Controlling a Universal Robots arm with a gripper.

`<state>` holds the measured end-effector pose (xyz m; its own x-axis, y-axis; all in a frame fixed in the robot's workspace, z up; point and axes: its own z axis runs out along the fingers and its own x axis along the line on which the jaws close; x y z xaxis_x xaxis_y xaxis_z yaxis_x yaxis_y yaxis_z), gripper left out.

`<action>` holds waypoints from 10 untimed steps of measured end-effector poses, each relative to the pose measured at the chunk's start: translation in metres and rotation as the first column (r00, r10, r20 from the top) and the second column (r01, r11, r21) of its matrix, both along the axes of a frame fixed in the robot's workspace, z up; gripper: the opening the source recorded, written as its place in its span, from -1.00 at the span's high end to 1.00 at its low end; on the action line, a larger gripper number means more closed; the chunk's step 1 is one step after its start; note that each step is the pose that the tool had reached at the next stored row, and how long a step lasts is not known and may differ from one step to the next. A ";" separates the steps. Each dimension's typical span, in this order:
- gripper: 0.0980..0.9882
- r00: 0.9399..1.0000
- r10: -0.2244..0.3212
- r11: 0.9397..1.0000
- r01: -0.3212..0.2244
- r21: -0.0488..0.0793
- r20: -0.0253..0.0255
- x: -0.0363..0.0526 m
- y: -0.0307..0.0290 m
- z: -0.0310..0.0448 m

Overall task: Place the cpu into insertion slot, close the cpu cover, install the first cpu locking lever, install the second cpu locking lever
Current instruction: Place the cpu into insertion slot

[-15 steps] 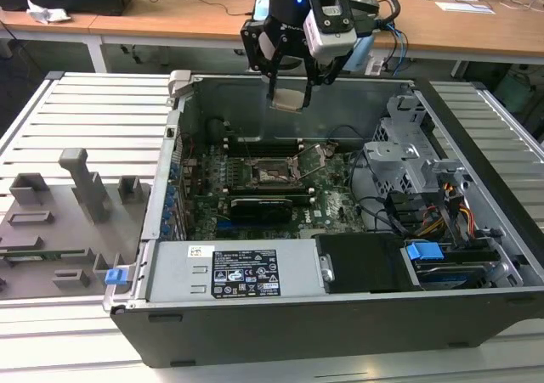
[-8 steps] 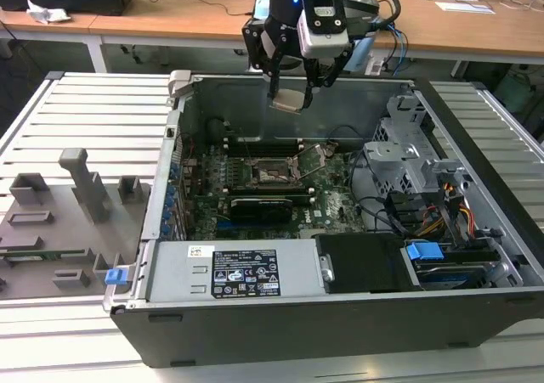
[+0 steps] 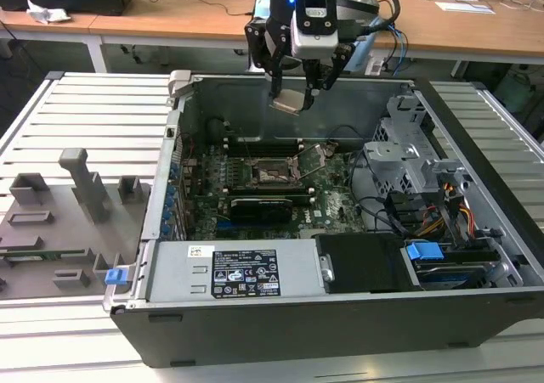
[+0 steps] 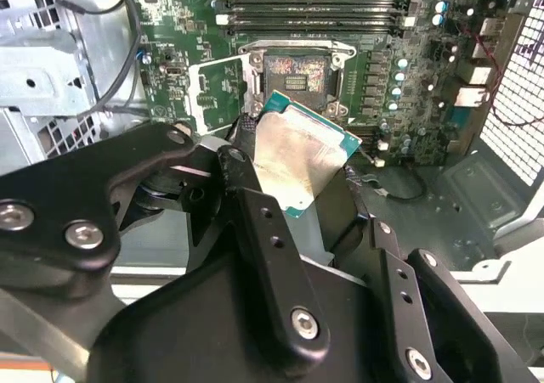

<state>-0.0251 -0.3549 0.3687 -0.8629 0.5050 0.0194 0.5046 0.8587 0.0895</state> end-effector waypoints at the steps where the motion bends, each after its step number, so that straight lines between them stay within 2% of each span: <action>1: 0.04 1.000 -0.003 1.000 0.003 0.000 0.000 0.0000 0.0000 -0.0016; 6: 0.04 1.000 -0.006 1.000 0.006 -0.003 0.000 0.0000 0.0000 -0.0052; 9: 0.04 0.999 -0.046 0.999 0.046 -0.003 0.000 0.0000 0.0000 -0.0054; 10: 0.04 0.997 -0.081 0.997 0.081 -0.003 0.000 0.0000 0.0000 -0.0055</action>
<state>-0.0251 -0.3549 0.3632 -0.8191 0.5734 0.0178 0.5725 0.8153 0.0868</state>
